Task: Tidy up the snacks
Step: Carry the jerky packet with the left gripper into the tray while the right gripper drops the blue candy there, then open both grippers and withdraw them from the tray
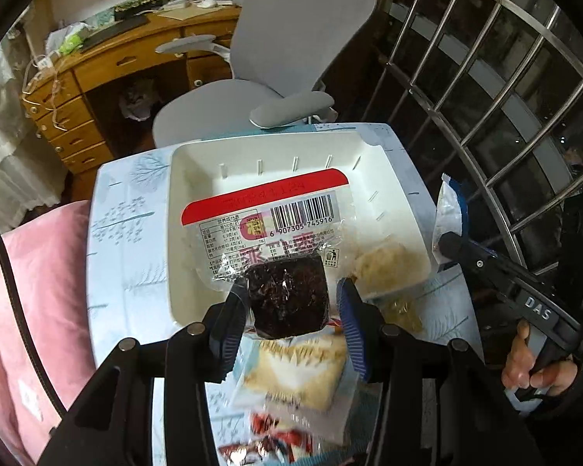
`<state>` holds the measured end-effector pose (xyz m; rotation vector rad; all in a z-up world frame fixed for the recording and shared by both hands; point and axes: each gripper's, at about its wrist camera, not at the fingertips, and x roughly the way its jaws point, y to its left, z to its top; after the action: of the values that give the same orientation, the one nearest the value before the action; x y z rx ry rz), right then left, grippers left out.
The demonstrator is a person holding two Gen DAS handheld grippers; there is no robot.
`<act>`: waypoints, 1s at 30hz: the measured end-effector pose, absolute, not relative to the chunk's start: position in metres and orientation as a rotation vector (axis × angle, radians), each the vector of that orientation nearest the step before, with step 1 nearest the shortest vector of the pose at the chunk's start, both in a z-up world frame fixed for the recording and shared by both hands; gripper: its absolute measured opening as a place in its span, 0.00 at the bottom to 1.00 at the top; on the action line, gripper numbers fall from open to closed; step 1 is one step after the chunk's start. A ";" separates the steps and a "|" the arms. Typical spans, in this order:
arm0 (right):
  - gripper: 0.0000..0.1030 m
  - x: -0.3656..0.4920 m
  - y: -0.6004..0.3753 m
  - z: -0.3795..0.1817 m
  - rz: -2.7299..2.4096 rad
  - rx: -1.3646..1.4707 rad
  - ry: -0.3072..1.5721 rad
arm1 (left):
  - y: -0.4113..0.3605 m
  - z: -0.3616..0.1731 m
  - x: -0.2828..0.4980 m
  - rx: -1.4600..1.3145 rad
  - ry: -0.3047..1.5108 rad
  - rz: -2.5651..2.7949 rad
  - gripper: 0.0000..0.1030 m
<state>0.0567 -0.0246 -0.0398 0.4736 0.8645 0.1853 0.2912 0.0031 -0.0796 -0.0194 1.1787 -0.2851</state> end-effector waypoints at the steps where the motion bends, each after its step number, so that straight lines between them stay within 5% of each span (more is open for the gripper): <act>1: 0.26 0.061 -0.023 -0.041 0.186 0.473 0.865 | 0.001 -0.084 0.295 -0.015 1.178 -0.288 0.43; 4: 0.27 0.073 -0.021 -0.043 0.171 0.465 0.868 | -0.005 -0.092 0.305 -0.004 1.152 -0.293 0.46; 5: 0.28 0.077 -0.020 -0.044 0.156 0.463 0.870 | -0.006 -0.094 0.308 -0.013 1.146 -0.303 0.54; 6: 0.33 0.081 -0.020 -0.046 0.136 0.464 0.885 | -0.006 -0.095 0.310 -0.027 1.142 -0.307 0.66; 8: 0.48 0.087 -0.022 -0.051 0.116 0.478 0.921 | -0.005 -0.097 0.312 -0.058 1.141 -0.292 0.70; 19: 0.51 0.077 -0.026 -0.056 0.118 0.561 0.960 | 0.013 -0.108 0.282 -0.118 1.220 -0.157 0.72; 30: 0.51 0.013 -0.020 -0.062 0.191 0.587 1.022 | 0.026 -0.116 0.163 -0.138 1.179 -0.074 0.72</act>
<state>0.0132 -0.0202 -0.0618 0.5871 1.0215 0.1913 0.1627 0.0264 -0.1157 -0.1384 1.1794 -0.0736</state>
